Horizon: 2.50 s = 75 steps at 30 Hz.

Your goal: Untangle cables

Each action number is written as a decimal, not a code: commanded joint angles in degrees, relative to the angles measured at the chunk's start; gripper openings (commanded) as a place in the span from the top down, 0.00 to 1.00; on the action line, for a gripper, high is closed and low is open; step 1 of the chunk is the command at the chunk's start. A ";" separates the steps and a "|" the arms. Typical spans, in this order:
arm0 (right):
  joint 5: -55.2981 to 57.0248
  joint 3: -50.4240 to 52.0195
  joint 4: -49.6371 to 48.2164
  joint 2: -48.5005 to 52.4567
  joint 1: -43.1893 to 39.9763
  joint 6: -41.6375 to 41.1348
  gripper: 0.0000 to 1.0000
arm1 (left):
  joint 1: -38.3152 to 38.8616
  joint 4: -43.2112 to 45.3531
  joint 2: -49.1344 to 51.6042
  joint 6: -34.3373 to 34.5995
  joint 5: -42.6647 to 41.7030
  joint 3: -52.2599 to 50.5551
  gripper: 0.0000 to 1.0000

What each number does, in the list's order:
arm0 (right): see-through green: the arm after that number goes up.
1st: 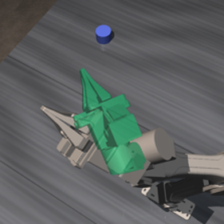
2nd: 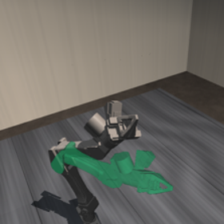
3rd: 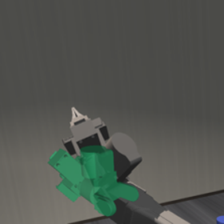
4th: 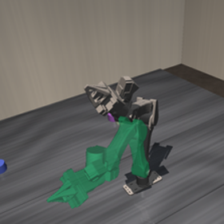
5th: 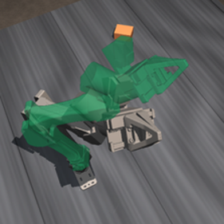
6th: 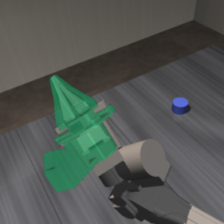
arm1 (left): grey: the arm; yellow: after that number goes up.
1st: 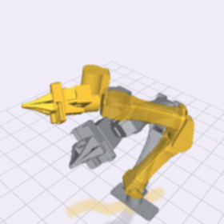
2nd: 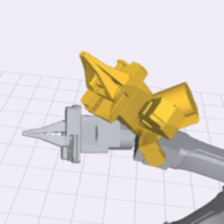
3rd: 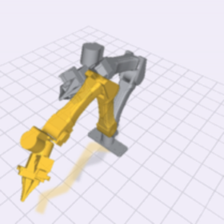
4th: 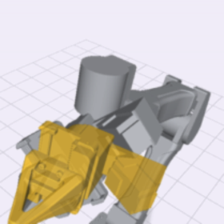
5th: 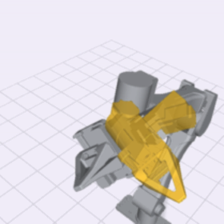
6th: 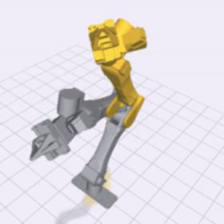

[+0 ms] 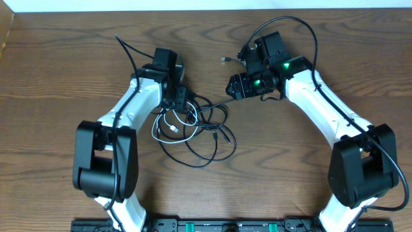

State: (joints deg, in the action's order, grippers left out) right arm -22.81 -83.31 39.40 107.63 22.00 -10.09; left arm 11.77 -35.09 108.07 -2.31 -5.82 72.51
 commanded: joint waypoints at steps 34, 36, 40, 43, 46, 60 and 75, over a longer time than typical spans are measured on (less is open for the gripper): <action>-1.84 -0.04 -5.84 5.70 7.26 -0.61 0.29 | -7.04 0.74 -37.73 20.44 0.55 3.02 0.93; -1.97 -0.04 -6.21 6.16 8.20 -0.61 0.30 | -8.28 0.59 -39.34 20.46 0.55 3.02 0.93; -1.95 -0.04 -6.36 6.93 10.14 -0.61 0.29 | -10.97 -1.05 -40.61 20.70 1.84 3.02 0.93; -1.40 -0.04 -6.60 8.22 11.52 -1.81 0.30 | -13.88 -4.61 -40.33 21.53 6.36 3.02 0.93; -1.14 -0.04 -7.76 10.91 12.68 -5.27 0.34 | -18.12 -9.94 -39.89 23.63 11.30 3.02 0.93; 1.09 -0.04 -10.27 17.44 14.21 -11.37 0.64 | -27.69 -28.37 -33.77 30.69 11.54 2.49 0.92; 1.53 -0.04 -10.10 17.44 13.55 -11.32 0.67 | -27.50 -25.00 -21.62 11.80 -6.01 2.45 0.06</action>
State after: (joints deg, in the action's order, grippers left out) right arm -22.94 -83.70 28.86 122.41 35.57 -20.67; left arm -15.70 -61.49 87.35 17.58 -4.86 74.48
